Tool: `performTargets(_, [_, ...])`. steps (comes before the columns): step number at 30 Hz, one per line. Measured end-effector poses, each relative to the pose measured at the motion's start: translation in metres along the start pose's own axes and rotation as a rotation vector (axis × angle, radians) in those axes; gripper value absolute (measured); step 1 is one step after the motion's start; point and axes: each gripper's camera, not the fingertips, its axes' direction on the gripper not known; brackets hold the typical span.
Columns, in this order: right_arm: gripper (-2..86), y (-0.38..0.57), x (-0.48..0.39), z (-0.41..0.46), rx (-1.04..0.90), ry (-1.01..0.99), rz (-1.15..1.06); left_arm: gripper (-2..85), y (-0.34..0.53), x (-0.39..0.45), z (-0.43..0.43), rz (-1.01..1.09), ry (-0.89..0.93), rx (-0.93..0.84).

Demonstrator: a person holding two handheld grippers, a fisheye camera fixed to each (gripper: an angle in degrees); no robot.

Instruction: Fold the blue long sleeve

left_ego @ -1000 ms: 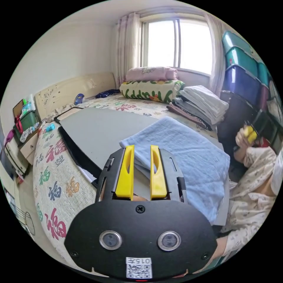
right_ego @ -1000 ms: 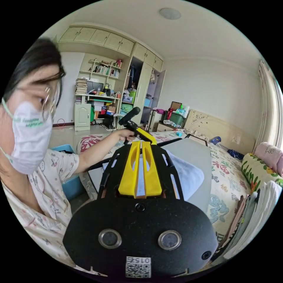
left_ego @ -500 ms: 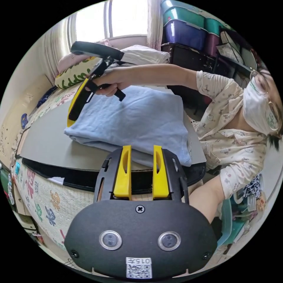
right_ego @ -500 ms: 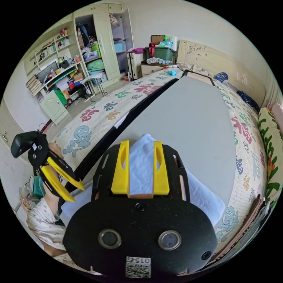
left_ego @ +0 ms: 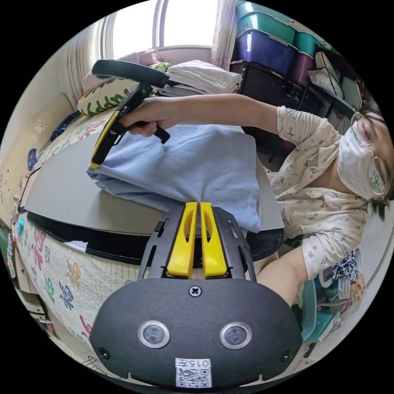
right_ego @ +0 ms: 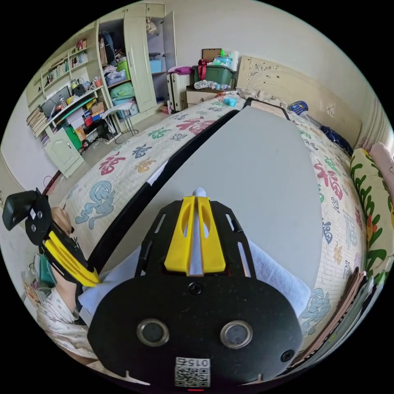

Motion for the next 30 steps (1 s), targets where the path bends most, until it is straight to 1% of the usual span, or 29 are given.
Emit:
performTargets(2, [-0.6, -0.014, -0.003, -0.005, 0.052, 0.006, 0.048, 0.3, 0.005, 0.006, -0.009, -0.033, -0.059, 0.026])
performTargets(4, [-0.7, -0.025, -0.011, 0.005, 0.049, 0.032, 0.056, 0.3, 0.009, 0.005, -0.009, -0.079, -0.088, 0.014])
performTargets(7, [-0.7, -0.038, -0.029, 0.044, -0.012, 0.108, 0.048, 0.4, 0.012, -0.003, 0.010, -0.139, -0.088, -0.053])
performTargets(10, [-0.6, -0.040, -0.042, 0.089, -0.089, 0.181, 0.038, 0.7, 0.011, 0.001, 0.026, -0.137, -0.054, -0.096])
performTargets(11, [-0.6, -0.039, -0.044, 0.098, -0.102, 0.190, 0.040, 1.0, 0.011, 0.009, 0.025, -0.130, -0.073, -0.097])
performTargets(14, [-0.6, -0.042, -0.043, 0.094, -0.083, 0.169, 0.064, 2.6, 0.011, 0.038, 0.018, -0.079, -0.121, -0.086])
performTargets(16, [-0.5, -0.042, -0.040, 0.089, -0.058, 0.149, 0.089, 3.8, 0.012, 0.047, 0.015, -0.082, -0.131, -0.071])
performTargets(19, [-0.5, -0.042, -0.043, 0.082, -0.019, 0.146, 0.111, 4.7, 0.011, 0.053, 0.025, -0.095, -0.095, -0.099])
performTargets(21, [-0.4, -0.043, -0.050, 0.081, -0.001, 0.169, 0.097, 3.3, 0.012, 0.056, 0.031, -0.106, -0.089, -0.109])
performTargets(22, [-0.2, -0.044, -0.058, 0.084, -0.009, 0.176, 0.066, 1.5, 0.012, 0.059, 0.035, -0.108, -0.096, -0.114])
performTargets(25, [0.5, -0.048, -0.070, 0.109, -0.143, 0.194, 0.021, 0.3, 0.016, 0.063, 0.044, -0.136, -0.084, -0.134])
performTargets(28, [1.6, -0.047, -0.074, 0.100, -0.142, 0.183, 0.012, -0.1, 0.024, 0.075, 0.048, -0.136, -0.093, -0.130])
performTargets(30, [2.8, -0.043, -0.069, 0.083, -0.114, 0.125, 0.005, -0.1, 0.027, 0.086, 0.050, -0.121, -0.101, -0.127])
